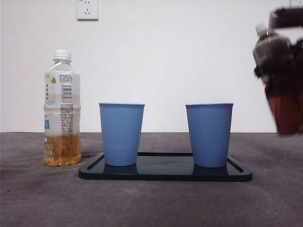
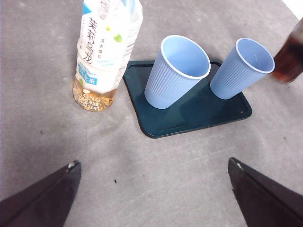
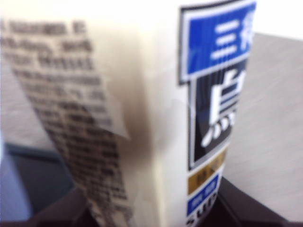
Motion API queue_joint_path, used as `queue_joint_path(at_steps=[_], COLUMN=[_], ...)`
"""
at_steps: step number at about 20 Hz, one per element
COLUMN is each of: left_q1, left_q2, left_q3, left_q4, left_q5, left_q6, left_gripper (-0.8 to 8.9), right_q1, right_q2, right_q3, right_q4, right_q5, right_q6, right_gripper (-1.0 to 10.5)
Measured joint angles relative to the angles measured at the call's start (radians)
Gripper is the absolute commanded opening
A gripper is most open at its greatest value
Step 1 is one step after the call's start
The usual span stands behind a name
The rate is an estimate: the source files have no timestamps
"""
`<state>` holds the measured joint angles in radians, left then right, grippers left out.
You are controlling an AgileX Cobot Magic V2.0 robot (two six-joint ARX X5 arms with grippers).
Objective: Pour the drink into the cup
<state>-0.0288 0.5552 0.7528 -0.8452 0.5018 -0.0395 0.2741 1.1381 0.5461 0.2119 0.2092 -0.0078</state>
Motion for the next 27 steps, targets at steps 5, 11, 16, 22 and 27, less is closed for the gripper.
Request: queue_joint_path(at_steps=[5, 11, 16, 22, 27], left_q1=[-0.003, -0.021, -0.038, -0.066, -0.088], left_q2=[0.0, 0.0, 0.0, 0.0, 0.0], left_q3=[0.0, 0.0, 0.0, 0.0, 0.0], left_q4=[0.0, 0.0, 0.0, 0.0, 0.0], left_q5=[0.0, 0.0, 0.0, 0.0, 0.0], left_q6=[0.0, 0.0, 0.0, 0.0, 0.0], left_gripper=[4.99, 4.99, 5.0, 4.99, 4.99], right_q1=[0.036, 0.097, 0.142, 0.205, 0.243], right_q2=[-0.019, -0.018, -0.011, 0.052, 0.078], right_q3=[0.225, 0.312, 0.313, 0.313, 0.314], right_q4=[-0.398, -0.576, -0.604, -0.603, -0.58], right_q5=[0.085, 0.279, 0.423, 0.551, 0.606], right_q6=[-0.206, -0.501, -0.745, -0.965, -1.058], right_gripper=[1.3, 1.3, 1.3, 1.3, 1.1])
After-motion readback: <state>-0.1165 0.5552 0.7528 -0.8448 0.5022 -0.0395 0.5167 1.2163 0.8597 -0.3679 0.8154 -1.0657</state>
